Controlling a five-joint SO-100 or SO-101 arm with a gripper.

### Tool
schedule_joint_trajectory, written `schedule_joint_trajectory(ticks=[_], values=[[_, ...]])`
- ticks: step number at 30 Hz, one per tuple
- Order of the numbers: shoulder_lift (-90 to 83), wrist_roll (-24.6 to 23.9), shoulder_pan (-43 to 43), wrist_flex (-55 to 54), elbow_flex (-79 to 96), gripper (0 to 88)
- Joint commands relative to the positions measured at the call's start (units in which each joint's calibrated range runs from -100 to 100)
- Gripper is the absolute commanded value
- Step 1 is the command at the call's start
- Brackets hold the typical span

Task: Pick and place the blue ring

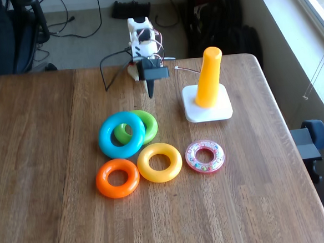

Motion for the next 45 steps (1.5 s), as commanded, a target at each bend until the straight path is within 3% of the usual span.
schedule_joint_trajectory(ticks=[1, 10, 21, 26, 34, 45], values=[[-0.57, 0.24, 3.75, 3.27, -14.74, 2.7], [-0.49, 0.78, 8.38, 7.0, -22.25, 5.2], [-0.49, 3.52, 19.69, 6.92, -18.76, 27.6], [-0.49, 3.52, 18.03, 4.89, -13.93, 26.5], [2.85, 3.52, 15.42, -13.1, -10.35, 26.2], [23.95, 3.47, 15.42, -14.96, -12.59, 26.6]])
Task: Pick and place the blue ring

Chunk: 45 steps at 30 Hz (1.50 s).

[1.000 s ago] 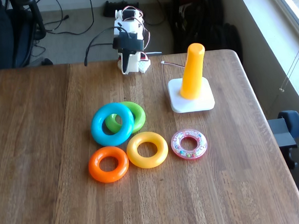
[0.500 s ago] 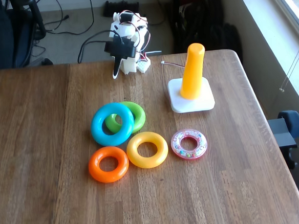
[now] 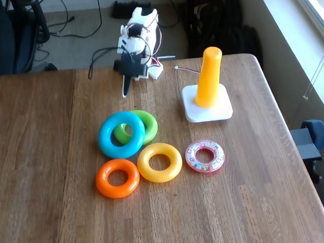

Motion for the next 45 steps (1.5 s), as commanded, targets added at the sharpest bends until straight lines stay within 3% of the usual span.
schedule_joint_trajectory(ticks=[1, 8, 14, 21, 33, 45], values=[[7.32, 0.0, -0.27, -1.54, -6.01, 26.4], [18.83, -3.47, -0.2, -1.22, -18.44, 26.1], [22.25, -3.61, 0.31, -0.97, -26.67, 26.1], [23.08, -3.52, 6.04, -1.54, -27.38, 26.1], [42.1, -3.81, 6.83, -4.14, -33.91, 26.1], [44.1, -3.76, 6.83, -4.78, -40.0, 26.1]])
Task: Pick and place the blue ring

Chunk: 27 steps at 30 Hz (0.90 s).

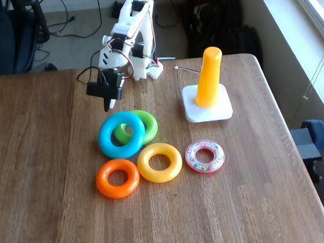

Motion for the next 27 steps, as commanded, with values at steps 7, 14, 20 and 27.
schedule_joint_trajectory(ticks=[7, 14, 20, 27], values=[[-0.5, 0.0, -0.76, -0.56, -5.98, 26.1], [-0.59, 0.24, -0.91, -0.56, -0.88, 26.1], [-0.67, 0.29, -4.53, -0.48, 4.58, 26.1], [-1.59, 0.0, -9.03, 6.0, 6.46, 26.1]])
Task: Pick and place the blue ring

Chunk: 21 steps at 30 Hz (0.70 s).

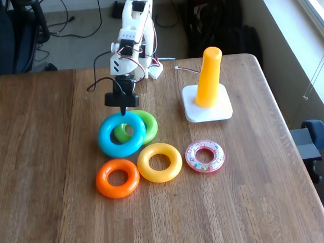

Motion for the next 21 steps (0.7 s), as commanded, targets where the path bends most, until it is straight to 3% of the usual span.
schedule_joint_trajectory(ticks=[1, 21], values=[[-1.59, -0.1, -2.06, 4.03, -1.11, 26.1], [-0.5, -0.15, -2.35, -5.53, -0.58, 26.0]])
